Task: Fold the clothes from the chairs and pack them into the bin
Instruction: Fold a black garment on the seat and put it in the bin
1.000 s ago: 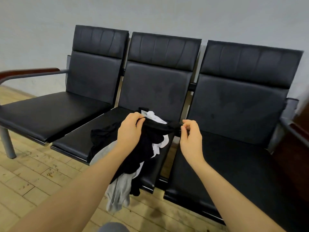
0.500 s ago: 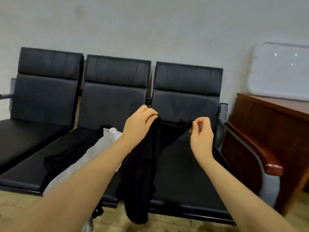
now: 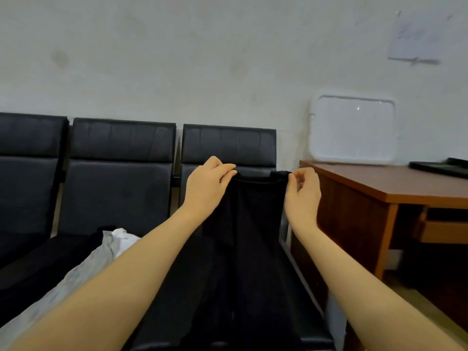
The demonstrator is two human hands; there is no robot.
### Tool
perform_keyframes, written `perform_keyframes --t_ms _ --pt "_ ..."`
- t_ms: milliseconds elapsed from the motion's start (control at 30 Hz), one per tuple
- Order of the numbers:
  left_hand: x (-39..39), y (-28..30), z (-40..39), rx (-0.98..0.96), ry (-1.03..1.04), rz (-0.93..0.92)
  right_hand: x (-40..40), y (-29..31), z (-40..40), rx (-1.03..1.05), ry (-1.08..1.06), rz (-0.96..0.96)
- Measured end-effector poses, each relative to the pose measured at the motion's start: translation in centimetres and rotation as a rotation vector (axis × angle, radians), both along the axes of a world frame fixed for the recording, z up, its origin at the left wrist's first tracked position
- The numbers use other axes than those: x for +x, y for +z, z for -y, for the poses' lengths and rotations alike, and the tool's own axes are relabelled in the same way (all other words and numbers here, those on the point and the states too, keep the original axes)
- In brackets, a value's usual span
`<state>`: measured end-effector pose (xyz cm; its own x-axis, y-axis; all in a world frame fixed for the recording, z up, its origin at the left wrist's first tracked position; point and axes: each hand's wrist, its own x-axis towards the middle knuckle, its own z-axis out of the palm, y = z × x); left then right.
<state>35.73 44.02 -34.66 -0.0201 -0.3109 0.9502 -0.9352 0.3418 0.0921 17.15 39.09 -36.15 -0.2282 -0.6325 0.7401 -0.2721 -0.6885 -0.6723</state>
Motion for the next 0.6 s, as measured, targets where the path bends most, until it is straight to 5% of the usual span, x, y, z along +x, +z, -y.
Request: perform_keyframes --t_ms 233,600 --pt "2.1 -3.6 2.0 0.075 0.047 -0.020 1.6 -2.2 2.5 0.015 -0.042 -0.100" --pt "10.7 -17.8 8.5 0.503 0.236 -0.264 10.4 -15.8 10.6 0.405 0.056 -0.321"
